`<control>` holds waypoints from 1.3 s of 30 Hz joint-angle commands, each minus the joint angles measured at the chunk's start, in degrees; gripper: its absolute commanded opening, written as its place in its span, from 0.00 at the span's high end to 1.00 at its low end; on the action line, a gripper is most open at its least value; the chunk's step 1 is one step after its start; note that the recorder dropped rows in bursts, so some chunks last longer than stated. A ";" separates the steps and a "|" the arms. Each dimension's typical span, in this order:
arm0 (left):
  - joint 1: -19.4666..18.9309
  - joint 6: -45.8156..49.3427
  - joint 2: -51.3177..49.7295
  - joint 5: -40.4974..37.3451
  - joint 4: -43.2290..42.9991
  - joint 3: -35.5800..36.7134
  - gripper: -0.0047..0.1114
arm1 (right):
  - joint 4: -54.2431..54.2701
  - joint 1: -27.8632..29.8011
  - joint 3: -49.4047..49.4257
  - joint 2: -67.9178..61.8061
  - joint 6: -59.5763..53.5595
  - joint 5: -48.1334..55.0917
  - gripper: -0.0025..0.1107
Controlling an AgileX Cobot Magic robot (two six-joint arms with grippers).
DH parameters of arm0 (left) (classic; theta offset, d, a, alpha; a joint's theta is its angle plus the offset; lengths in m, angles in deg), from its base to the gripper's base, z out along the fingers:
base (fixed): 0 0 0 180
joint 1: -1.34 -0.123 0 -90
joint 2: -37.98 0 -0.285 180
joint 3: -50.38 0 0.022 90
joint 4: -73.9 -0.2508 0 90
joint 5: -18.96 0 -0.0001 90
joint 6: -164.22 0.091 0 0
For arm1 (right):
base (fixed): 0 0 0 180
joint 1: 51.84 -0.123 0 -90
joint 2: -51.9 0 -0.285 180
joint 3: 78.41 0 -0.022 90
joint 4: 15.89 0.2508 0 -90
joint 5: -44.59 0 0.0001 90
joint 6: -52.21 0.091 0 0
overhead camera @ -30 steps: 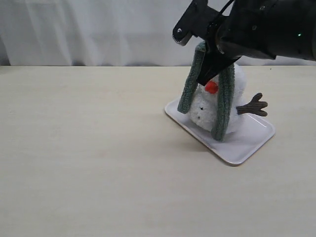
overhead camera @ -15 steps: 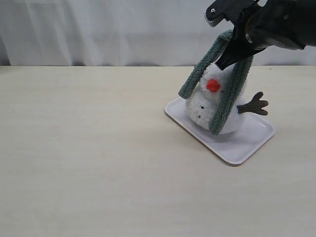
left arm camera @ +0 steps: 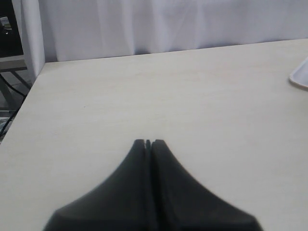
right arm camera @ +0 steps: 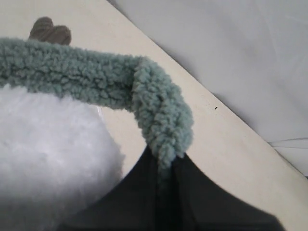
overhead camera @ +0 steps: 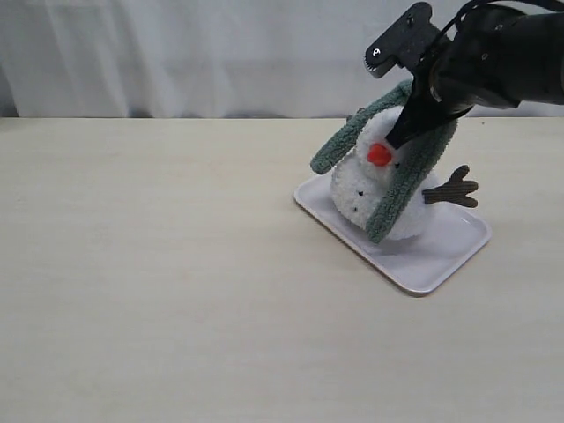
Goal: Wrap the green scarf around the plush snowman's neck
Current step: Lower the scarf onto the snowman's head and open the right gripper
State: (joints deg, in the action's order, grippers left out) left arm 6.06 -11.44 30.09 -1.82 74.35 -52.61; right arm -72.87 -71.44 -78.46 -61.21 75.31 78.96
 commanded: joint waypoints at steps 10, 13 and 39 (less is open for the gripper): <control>-0.11 -0.19 0.10 0.53 0.07 0.21 0.96 | 1.85 0.29 0.14 -1.14 -0.40 1.29 0.80; -0.11 -0.19 0.10 0.53 0.07 0.21 0.96 | 4.03 0.29 -0.88 -1.14 -0.40 1.71 0.64; -0.11 -0.19 0.10 0.53 0.07 0.21 0.96 | 29.85 0.29 -10.65 3.41 -11.58 13.66 0.61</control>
State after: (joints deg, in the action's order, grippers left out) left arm 6.06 -11.44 30.09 -1.82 74.35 -52.61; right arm -45.99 -71.44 -88.70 -60.02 66.09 92.77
